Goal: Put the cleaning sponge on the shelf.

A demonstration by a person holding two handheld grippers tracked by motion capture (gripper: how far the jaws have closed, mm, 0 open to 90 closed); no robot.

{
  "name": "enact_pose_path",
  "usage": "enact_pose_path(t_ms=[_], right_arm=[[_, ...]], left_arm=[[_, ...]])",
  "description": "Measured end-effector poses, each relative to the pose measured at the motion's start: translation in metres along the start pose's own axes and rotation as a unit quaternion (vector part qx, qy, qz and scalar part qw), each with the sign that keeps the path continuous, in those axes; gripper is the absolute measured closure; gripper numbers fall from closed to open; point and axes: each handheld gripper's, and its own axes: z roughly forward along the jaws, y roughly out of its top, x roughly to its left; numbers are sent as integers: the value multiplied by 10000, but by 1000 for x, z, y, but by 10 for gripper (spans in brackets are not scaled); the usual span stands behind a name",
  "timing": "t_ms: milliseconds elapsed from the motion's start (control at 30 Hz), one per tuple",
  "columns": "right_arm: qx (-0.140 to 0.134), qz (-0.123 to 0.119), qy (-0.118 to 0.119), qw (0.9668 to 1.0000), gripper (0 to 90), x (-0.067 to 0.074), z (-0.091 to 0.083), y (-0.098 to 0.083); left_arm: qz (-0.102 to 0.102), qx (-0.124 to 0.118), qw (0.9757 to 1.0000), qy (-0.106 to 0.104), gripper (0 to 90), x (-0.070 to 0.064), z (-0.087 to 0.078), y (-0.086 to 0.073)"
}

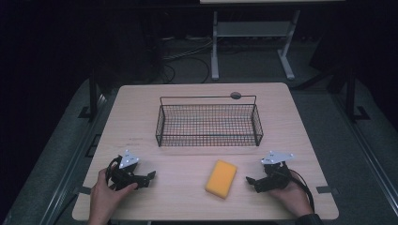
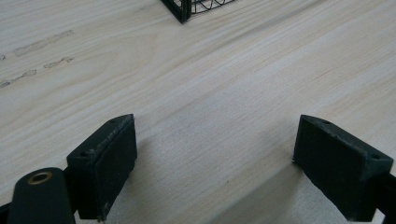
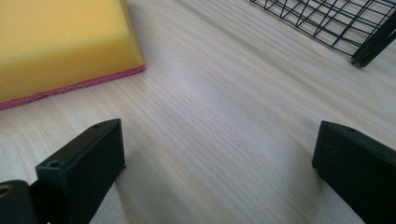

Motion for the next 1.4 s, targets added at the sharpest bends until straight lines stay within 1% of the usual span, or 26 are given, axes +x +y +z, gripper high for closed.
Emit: enact_pose_path(t_ms=[167, 200, 267, 333, 400, 467, 500, 533, 600, 633, 667, 700, 767, 800, 867, 933, 967, 1067, 1400], right_arm=[[20, 9, -10, 10000, 27, 0, 0, 0], [56, -10, 2, 10000, 53, 0, -1, 1], [110, -35, 8, 9999, 137, 0, -4, 3], [152, -34, 19, 9999, 150, 2, -5, 4], [199, -80, 55, 9998, 202, 3, -7, 6], [161, -68, 130, 9998, 246, 4, -10, 8], [161, -68, 130, 9998, 246, 4, -10, 8], [155, -75, 252, 9995, 371, 5, -13, 10], [173, -87, 438, 9989, 469, 6, -17, 12], [204, -115, 500, 9985, 512, 7, -18, 13], [204, -115, 500, 9985, 512, 7, -18, 13], [257, -148, 600, 9978, 599, 8, -20, 15], [291, -202, 687, 9970, 685, 9, -21, 17], [305, -193, 741, 9966, 732, 10, -21, 19], [312, -266, 801, 9959, 813, 11, -22, 21], [307, -240, 865, 9955, 876, 12, -22, 24], [325, -240, 895, 9952, 894, 12, -23, 25], [394, -272, 935, 9945, 895, 14, -21, 29], [474, -392, 1021, 9929, 895, 17, -14, 40]], left_arm=[[3, -1, 10000, 1, 125, 0, 0, 0], [3, 1, 10000, 1, 125, 0, 0, 0], [6, 1, 10000, 2, 125, 0, 0, 0], [3, 2, 10000, 1, 125, 0, 0, 0], [-1, 0, 10000, 0, 126, 0, 0, 0], [0, -1, 10000, 1, 125, 0, 0, 0], [0, -1, 10000, 1, 125, 0, 0, 0], [5, 0, 10000, 3, 125, 0, 0, 0], [4, -1, 10000, 2, 126, 0, 0, 0], [3, 0, 10000, 3, 126, 0, 0, 0], [3, 0, 10000, 3, 126, 0, 0, 0], [3, -1, 10000, 4, 126, 0, 0, 0], [2, -1, 10000, 4, 125, 0, 0, 0], [1, 1, 10000, 7, 125, 0, 0, 0], [-3, 1, 10000, 6, 125, 0, 0, 0], [0, 1, 10000, 8, 126, 0, 0, 0], [0, 2, 10000, 8, 126, 0, 0, 0], [0, 1, 10000, 9, 126, 0, 0, 0], [-8, -6, 10000, 10, 126, 0, 0, 0]])
